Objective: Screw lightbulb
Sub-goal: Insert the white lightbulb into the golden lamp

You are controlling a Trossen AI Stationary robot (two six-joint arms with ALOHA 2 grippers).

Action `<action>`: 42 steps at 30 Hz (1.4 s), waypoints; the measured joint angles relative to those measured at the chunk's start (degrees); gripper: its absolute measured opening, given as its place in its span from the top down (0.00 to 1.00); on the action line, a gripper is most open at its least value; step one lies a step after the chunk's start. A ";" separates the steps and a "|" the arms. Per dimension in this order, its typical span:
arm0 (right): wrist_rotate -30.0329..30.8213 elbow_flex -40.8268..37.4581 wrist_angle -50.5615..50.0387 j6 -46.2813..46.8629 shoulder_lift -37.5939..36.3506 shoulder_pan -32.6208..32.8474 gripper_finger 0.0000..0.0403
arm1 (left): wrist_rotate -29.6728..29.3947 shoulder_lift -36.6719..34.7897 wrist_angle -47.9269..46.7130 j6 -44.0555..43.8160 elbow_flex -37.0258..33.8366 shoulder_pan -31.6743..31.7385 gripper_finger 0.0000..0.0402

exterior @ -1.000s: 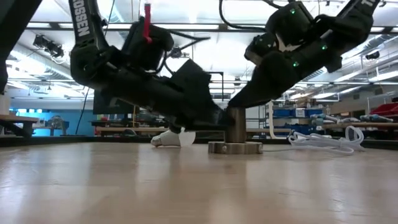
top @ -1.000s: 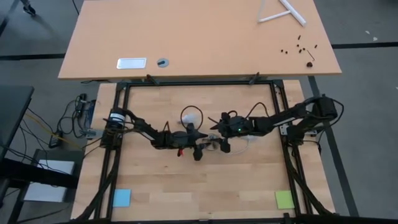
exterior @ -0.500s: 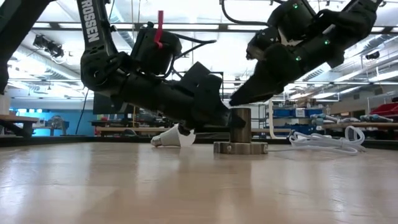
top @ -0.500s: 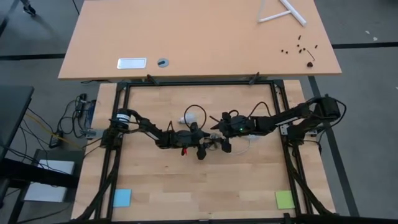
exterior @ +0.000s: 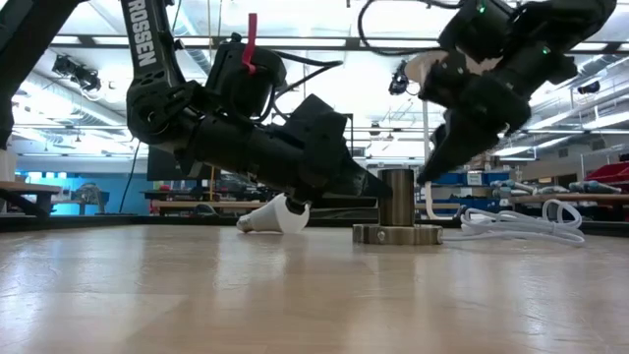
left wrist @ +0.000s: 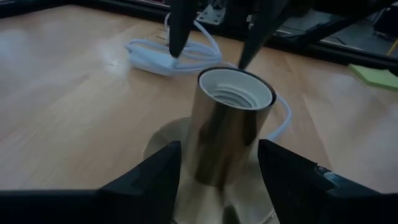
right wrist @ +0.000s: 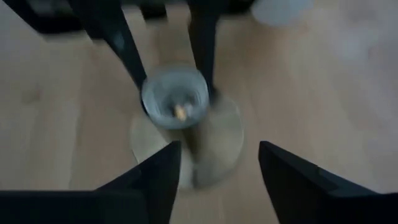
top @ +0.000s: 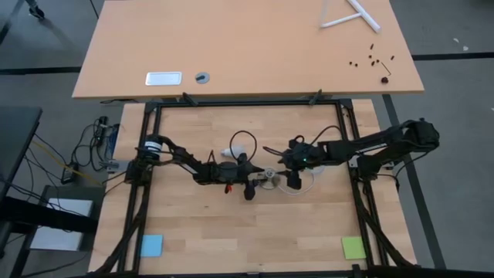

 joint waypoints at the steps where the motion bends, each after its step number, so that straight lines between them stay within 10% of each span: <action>1: 0.08 0.00 -0.50 0.25 0.29 0.00 0.49 | 0.06 -0.02 0.06 -0.04 0.00 0.00 0.45; 13: -9.82 -0.05 17.81 1.14 13.83 1.73 0.98 | 2.34 -0.02 -0.55 0.46 0.28 -0.11 0.45; 42: -9.15 0.09 19.68 -0.40 14.56 0.44 0.97 | 6.59 -0.11 -5.19 5.33 -0.63 -0.11 0.45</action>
